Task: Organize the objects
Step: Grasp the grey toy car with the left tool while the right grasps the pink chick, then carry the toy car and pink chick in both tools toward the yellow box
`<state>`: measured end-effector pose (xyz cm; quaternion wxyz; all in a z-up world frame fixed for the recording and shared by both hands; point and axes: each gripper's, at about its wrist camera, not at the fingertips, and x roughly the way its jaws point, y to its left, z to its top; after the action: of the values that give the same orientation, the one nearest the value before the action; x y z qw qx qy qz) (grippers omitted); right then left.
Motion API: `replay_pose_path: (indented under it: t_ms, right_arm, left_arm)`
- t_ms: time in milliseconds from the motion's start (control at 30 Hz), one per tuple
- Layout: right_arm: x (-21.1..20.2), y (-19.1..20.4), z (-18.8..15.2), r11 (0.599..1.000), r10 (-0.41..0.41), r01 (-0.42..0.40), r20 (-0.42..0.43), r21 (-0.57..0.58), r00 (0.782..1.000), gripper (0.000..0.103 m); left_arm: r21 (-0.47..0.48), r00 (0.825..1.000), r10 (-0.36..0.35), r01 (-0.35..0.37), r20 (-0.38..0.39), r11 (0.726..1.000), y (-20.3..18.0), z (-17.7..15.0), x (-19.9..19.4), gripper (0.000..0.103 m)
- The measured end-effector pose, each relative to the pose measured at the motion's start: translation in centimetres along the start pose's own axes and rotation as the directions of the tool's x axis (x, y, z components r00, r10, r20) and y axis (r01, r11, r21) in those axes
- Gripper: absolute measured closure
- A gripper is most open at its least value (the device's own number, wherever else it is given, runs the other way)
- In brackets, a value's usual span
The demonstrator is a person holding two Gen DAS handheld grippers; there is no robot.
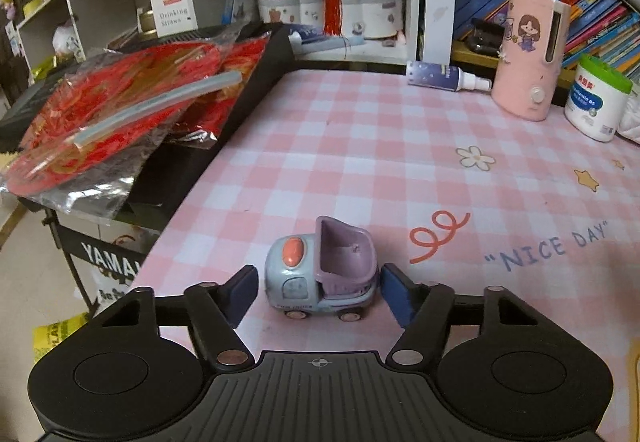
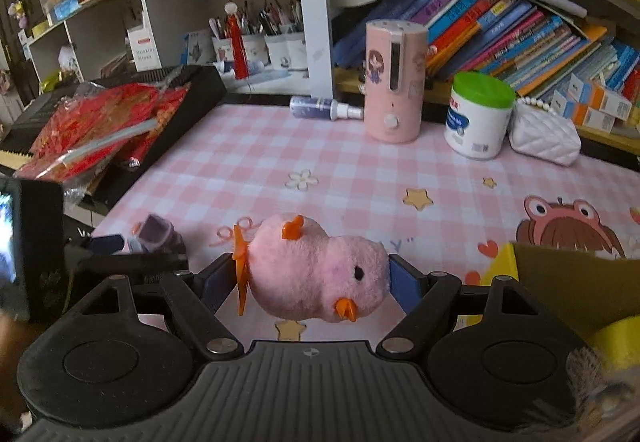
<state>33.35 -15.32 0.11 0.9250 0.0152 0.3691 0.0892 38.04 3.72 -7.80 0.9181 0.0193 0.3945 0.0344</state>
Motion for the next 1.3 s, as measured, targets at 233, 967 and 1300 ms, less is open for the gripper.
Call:
replay_pose_path:
  t_ms: [233, 967, 1300]
  right_arm:
    - [-0.2, 0.0, -0.9, 1.0, -0.011, 0.01, -0.014, -0.019, 1.0, 0.025]
    - [-2.1, 3.3, -5.6, 0.999, 0.044, -0.047, -0.112, -0.025, 0.993, 0.024]
    - [-5.0, 5.8, -7.9, 0.998, 0.048, -0.053, -0.103, -0.041, 0.994, 0.024]
  left_arm:
    - [-0.004, 0.999, -0.035, 0.035, 0.015, 0.999, 0.6, -0.2, -1.2, 0.04]
    - [-0.039, 0.984, -0.156, 0.159, 0.086, 0.986, 3.3, -6.6, -15.2, 0.04]
    - [-0.035, 0.979, -0.172, 0.176, 0.107, 0.984, 5.0, -9.3, -18.3, 0.04]
